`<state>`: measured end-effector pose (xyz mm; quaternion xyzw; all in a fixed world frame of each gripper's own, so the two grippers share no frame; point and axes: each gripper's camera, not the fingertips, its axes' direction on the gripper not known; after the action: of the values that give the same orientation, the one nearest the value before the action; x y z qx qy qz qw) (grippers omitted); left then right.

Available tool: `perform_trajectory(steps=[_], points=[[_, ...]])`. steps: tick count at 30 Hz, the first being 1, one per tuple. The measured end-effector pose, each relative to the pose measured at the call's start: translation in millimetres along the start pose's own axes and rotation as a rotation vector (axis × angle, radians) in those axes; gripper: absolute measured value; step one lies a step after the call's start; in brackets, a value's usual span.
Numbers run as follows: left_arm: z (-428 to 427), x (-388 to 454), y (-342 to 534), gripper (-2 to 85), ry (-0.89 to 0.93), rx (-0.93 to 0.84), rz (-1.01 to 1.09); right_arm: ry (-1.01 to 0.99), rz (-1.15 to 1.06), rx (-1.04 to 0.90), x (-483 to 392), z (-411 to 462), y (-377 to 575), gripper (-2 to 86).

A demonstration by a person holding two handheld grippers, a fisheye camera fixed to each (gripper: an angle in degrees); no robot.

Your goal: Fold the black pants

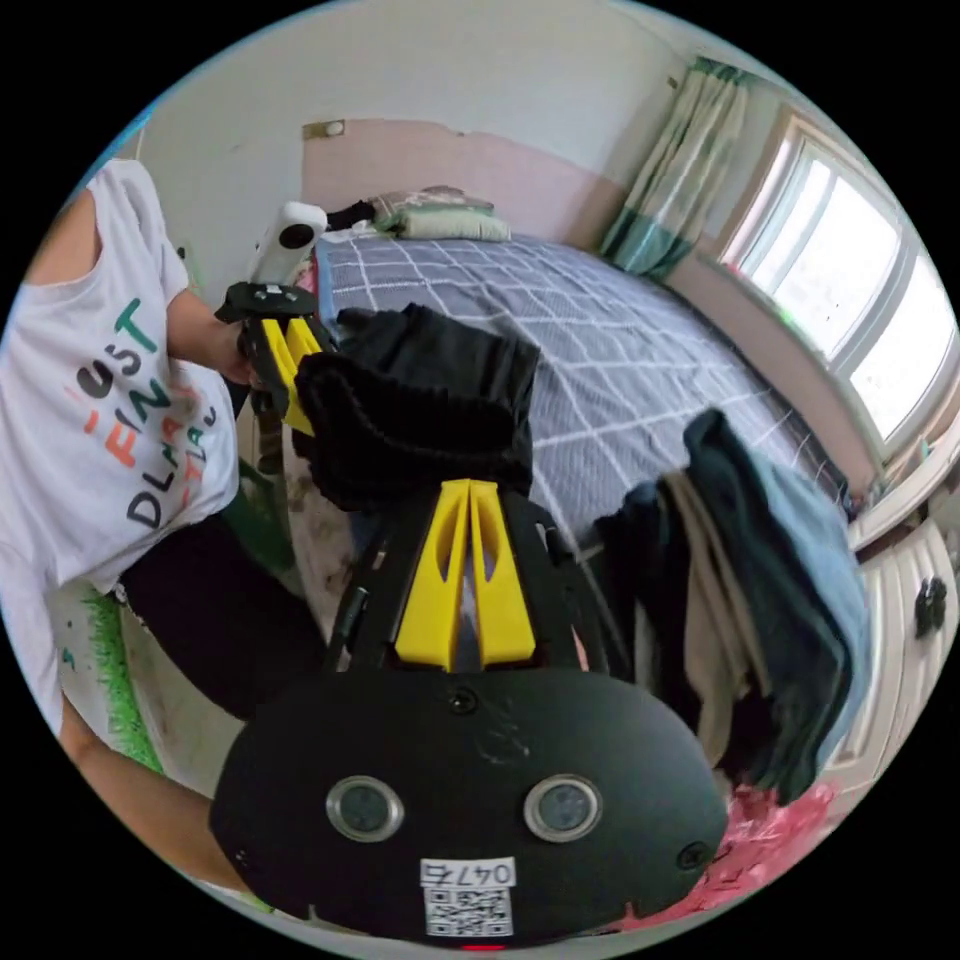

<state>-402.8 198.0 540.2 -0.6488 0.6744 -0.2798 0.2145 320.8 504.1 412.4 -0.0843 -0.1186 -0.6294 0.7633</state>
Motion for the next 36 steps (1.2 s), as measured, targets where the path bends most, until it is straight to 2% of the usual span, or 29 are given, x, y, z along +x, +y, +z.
perform_trajectory(steps=[4,7,10,12,16,19,21,24,27,29,34,36], points=[[-78.2,-43.1,-7.1,5.2,-0.081,0.172,-0.08,0.086,-0.088,0.09,10.0,10.0,-80.1,-0.6],[-141.0,-94.8,-12.4,5.3,-0.236,0.263,-0.157,0.123,-0.121,0.138,28.1,41.9,-146.4,-0.6],[-180.0,-161.7,-1.2,5.4,-0.306,0.231,-0.365,0.082,-0.097,0.148,47.9,93.2,-197.2,-0.6],[-188.9,-213.6,20.3,6.1,-0.333,0.144,-0.554,0.038,-0.059,0.115,56.8,127.3,-214.8,-0.5],[-203.2,-263.0,46.9,9.9,-0.252,0.143,-0.733,0.053,0.009,-0.004,63.0,181.0,-218.1,0.5],[-223.5,-265.5,47.1,13.9,-0.24,0.173,-0.749,0.038,-0.007,-0.022,59.7,187.0,-208.6,0.7],[-251.2,-252.8,45.4,14.1,-0.291,0.251,-0.717,-0.001,-0.041,-0.009,57.1,187.2,-208.5,0.5],[-281.2,-233.9,39.2,13.9,-0.404,0.279,-0.671,-0.067,-0.088,-0.004,54.2,200.3,-222.0,0.2],[-286.6,-225.2,24.6,15.6,-0.535,0.151,-0.635,-0.131,-0.1,-0.015,50.5,229.7,-241.6,0.0],[-283.1,-227.6,19.0,18.2,-0.534,0.093,-0.643,-0.143,-0.098,-0.081,50.5,252.5,-249.9,0.1],[-267.8,-243.9,12.4,21.6,-0.493,0.017,-0.701,-0.056,0.062,0.168,73.9,186.1,-220.5,1.3],[-254.1,-253.5,8.9,21.7,-0.438,-0.01,-0.73,-0.009,0.114,0.2,78.8,159.8,-196.3,1.7]])
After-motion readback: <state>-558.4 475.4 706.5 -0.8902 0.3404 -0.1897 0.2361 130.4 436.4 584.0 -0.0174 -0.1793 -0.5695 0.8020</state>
